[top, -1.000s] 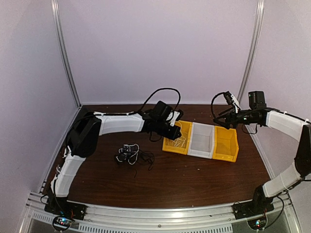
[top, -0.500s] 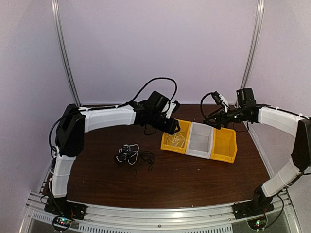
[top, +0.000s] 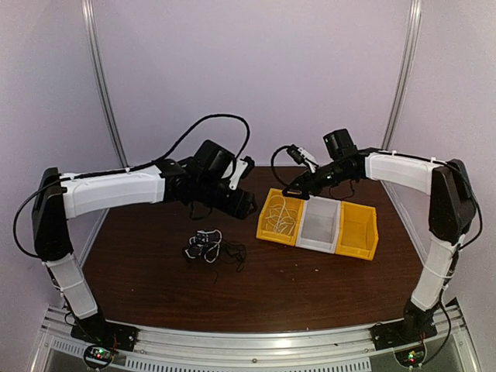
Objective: Untangle the cables
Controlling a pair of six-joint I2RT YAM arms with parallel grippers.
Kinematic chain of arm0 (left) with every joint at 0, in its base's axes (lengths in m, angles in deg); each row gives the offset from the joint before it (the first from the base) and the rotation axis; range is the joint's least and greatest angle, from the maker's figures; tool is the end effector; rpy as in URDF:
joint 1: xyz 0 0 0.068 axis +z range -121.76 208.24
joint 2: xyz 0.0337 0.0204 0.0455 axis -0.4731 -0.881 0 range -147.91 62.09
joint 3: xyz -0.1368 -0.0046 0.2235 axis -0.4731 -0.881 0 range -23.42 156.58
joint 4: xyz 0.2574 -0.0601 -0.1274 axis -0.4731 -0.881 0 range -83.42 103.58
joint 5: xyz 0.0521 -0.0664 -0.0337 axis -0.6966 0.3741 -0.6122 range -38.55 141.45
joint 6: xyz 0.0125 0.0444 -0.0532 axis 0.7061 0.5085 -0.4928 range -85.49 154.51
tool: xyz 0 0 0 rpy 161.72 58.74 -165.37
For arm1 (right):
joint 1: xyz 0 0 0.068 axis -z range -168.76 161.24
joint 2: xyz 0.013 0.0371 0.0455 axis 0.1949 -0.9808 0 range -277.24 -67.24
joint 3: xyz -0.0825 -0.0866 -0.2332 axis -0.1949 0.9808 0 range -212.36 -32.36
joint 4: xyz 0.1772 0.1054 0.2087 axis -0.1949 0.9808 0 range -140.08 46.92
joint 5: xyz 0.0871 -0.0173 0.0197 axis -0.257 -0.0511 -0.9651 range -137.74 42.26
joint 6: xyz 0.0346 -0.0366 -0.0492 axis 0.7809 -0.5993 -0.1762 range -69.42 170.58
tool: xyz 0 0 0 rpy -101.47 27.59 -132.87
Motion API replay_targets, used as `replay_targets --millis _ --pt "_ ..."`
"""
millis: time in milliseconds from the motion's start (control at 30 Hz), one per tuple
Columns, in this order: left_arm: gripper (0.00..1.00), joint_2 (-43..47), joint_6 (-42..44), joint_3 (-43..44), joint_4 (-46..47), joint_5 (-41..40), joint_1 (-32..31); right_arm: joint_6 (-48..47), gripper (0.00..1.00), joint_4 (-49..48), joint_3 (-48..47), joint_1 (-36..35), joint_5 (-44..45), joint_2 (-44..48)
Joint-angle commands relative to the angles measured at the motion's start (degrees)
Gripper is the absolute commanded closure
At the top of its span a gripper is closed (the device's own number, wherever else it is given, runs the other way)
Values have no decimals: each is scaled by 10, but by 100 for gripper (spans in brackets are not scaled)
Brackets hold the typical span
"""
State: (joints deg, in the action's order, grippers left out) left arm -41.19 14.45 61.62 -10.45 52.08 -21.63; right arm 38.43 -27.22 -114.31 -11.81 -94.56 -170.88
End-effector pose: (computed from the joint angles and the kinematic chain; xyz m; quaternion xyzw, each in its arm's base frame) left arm 0.2956 -0.3514 0.2408 0.2374 0.8831 -0.2360 0.3287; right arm 0.3900 0.2115 0.2325 -0.4022 0.7604 0.3986 0.3181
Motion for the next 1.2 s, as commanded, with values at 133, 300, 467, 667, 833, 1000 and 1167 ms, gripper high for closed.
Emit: replay_targets --millis 133,300,467,667,833,1000,1167 --pt "30 130 -55 -152 15 -79 7 62 39 55 -65 -11 64 -87" --pt "30 173 -68 -212 26 -82 7 68 69 64 -90 -13 28 -123" --pt "31 187 -71 -237 27 -94 6 61 100 70 -111 -17 22 -149" --pt "31 192 -76 -255 38 -97 6 33 100 71 -132 -35 133 -173" --pt "31 192 -77 -263 35 -118 6 13 100 98 -153 -54 218 -192" --pt "30 178 -91 -259 8 -150 16 9 100 116 -162 -58 233 -181" --pt "29 178 -113 -275 -7 -133 53 -15 52 138 -154 -59 231 -115"
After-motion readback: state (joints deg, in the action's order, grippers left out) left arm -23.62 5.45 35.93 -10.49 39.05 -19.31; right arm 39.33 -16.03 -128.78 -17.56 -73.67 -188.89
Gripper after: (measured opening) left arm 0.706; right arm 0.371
